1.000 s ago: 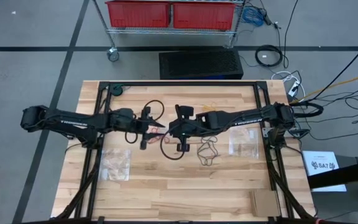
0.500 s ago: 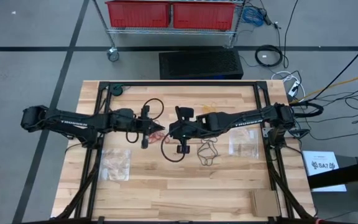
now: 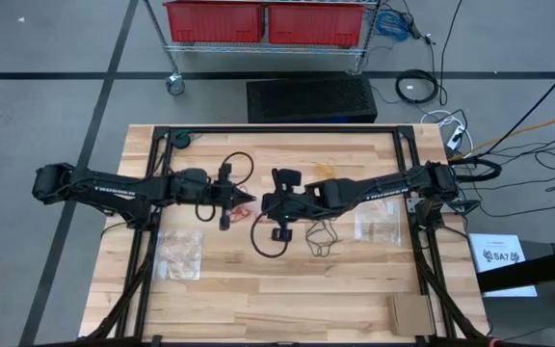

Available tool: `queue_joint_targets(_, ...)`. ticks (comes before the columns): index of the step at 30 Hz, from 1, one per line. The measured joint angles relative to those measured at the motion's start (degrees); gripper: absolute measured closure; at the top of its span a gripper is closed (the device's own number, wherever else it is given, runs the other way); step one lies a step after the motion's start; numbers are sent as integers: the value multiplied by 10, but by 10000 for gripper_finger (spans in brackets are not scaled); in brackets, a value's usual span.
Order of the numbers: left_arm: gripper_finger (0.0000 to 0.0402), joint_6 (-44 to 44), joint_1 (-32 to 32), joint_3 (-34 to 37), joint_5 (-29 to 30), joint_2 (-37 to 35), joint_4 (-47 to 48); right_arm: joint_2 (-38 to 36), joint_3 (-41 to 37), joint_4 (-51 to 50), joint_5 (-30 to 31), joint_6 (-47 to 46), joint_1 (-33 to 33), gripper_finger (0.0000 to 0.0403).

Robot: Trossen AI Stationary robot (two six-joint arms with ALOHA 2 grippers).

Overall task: Sort rubber bands
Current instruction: Open the top right transparent zip bag

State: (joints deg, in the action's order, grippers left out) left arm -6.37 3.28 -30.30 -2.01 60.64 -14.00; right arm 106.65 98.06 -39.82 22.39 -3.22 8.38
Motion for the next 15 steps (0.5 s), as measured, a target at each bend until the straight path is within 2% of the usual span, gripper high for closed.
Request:
queue_joint_targets(7, 400, 0, -10, 0, 8, 0, 0, 0, 0, 20, -5, -18, -21, 302)
queue_joint_targets(11, 401, 1, -11, 0, 9, 0, 0, 3, 0, 33, -79, -39, -36, 297)
queue_joint_targets(15, 401, 1, -11, 0, 11, 0, 0, 4, 0, 43, -89, -47, -40, 302)
